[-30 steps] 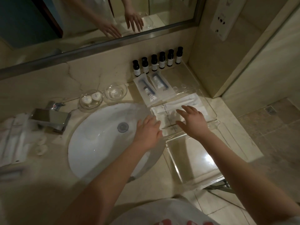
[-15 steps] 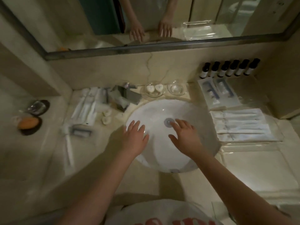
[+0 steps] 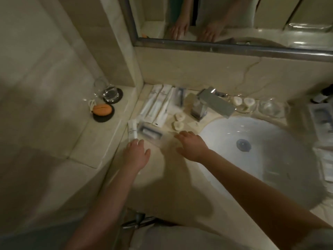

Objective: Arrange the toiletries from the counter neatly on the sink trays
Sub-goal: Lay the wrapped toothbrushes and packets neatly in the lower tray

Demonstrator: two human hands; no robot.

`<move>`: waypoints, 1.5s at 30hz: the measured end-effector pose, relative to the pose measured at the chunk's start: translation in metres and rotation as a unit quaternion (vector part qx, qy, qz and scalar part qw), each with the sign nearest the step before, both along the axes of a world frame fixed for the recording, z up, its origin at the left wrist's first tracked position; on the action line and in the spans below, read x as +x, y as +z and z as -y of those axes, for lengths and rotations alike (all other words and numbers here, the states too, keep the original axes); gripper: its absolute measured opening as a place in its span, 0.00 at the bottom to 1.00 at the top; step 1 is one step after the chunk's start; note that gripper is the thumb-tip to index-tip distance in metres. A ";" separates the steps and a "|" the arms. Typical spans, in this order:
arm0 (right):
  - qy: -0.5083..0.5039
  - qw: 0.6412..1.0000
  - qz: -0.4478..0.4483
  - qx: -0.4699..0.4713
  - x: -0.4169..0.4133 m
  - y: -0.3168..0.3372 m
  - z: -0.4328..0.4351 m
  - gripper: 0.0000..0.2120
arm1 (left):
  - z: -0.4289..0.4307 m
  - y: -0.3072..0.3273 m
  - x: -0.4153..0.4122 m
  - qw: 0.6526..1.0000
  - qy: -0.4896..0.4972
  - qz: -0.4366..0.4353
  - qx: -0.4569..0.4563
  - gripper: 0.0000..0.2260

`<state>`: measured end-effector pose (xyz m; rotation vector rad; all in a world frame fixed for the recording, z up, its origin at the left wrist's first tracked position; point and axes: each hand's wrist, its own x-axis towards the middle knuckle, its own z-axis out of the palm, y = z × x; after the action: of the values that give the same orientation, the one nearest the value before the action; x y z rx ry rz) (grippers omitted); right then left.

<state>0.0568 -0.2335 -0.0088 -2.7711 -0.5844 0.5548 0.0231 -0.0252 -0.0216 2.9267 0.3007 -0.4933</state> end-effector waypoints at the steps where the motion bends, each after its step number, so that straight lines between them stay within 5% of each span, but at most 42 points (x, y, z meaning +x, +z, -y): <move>1: 0.002 1.000 -0.008 0.000 0.006 -0.002 -0.013 0.26 | -0.010 -0.002 0.002 1.000 0.011 0.007 0.001 0.22; 6: -0.043 0.999 -0.025 0.014 0.034 -0.017 -0.069 0.25 | -0.043 -0.013 0.016 0.998 0.059 0.001 -0.020 0.16; 12: -0.130 0.991 0.012 -0.007 0.051 -0.034 -0.110 0.29 | -0.048 -0.020 0.034 0.983 0.153 0.012 -0.098 0.21; 18: -0.168 0.983 -0.064 0.038 0.052 -0.043 -0.126 0.18 | -0.046 -0.025 0.044 0.947 0.260 -0.007 -0.189 0.19; 24: -0.159 0.972 -0.121 0.123 0.040 -0.034 -0.095 0.08 | -0.037 -0.024 0.039 0.948 0.245 -0.062 -0.193 0.15; 29: -0.173 0.955 -0.124 0.206 0.029 -0.022 -0.073 0.08 | -0.036 -0.022 0.027 0.953 0.231 0.000 -0.196 0.12; 32: -0.205 0.931 -0.134 0.271 0.013 -0.010 -0.049 0.06 | -0.019 -0.014 0.017 0.927 0.238 0.024 -0.290 0.03; 37: -0.253 0.890 -0.140 0.353 -0.018 0.010 0.004 0.07 | 0.026 0.003 -0.002 0.902 0.218 0.085 -0.363 0.16; 45: -0.400 0.801 -0.117 0.430 -0.073 0.033 0.116 0.07 | 0.133 0.023 -0.023 0.877 0.134 0.093 -0.451 0.13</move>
<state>-0.0163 -0.3493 0.0239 -1.7680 0.3525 0.2927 -0.0001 -0.1585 0.0016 1.9580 0.3258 -0.2091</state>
